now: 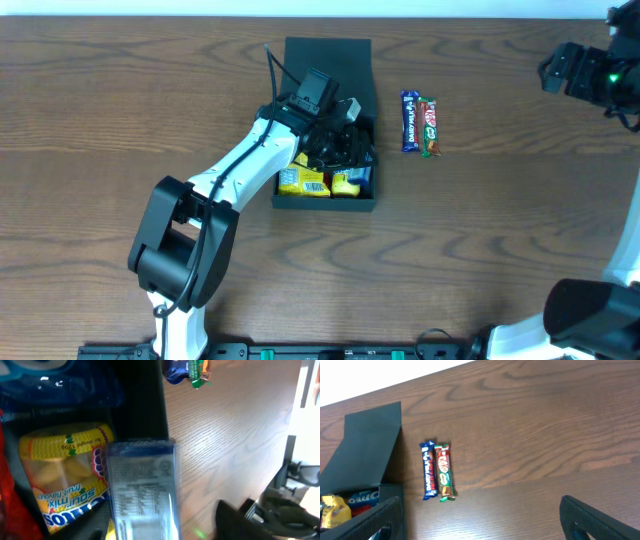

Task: Pack container
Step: 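Carry the mint box into the green box and lower it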

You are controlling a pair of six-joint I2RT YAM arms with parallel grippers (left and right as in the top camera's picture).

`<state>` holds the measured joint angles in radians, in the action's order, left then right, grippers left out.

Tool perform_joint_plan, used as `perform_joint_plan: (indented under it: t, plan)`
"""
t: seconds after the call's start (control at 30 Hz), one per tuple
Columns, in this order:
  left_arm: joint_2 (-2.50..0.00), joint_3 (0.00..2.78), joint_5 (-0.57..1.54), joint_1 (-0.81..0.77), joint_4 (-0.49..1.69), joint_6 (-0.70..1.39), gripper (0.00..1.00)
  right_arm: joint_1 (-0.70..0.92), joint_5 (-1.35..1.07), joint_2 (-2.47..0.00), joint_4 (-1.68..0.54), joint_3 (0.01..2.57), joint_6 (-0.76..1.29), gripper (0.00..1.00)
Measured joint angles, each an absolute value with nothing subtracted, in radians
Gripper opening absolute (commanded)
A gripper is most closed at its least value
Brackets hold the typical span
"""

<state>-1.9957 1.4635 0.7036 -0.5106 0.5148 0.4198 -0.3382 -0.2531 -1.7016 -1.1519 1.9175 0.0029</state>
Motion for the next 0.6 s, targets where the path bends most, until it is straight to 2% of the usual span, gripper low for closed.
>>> perform_joint_plan:
  t: [0.07,0.17,0.4,0.6]
  plan:
    - [-1.996,1.464,0.707,-0.508,0.516,0.420,0.86,-0.338,-0.253,-1.702,-1.156,1.917,0.003,0.99]
    - [-1.996,1.464,0.709,-0.503,0.516,0.420,0.87,-0.338,-0.253,-1.702,-1.160,1.917,0.003,0.99]
    - [-1.996,1.464,0.735,-0.480,0.514,0.421,0.79,-0.338,-0.253,-1.702,-1.162,1.917,0.003,0.99]
    - [-1.992,1.475,0.736,-0.448,0.515,0.383,0.79,-0.338,-0.253,-1.702,-1.162,1.917,0.003,0.99]
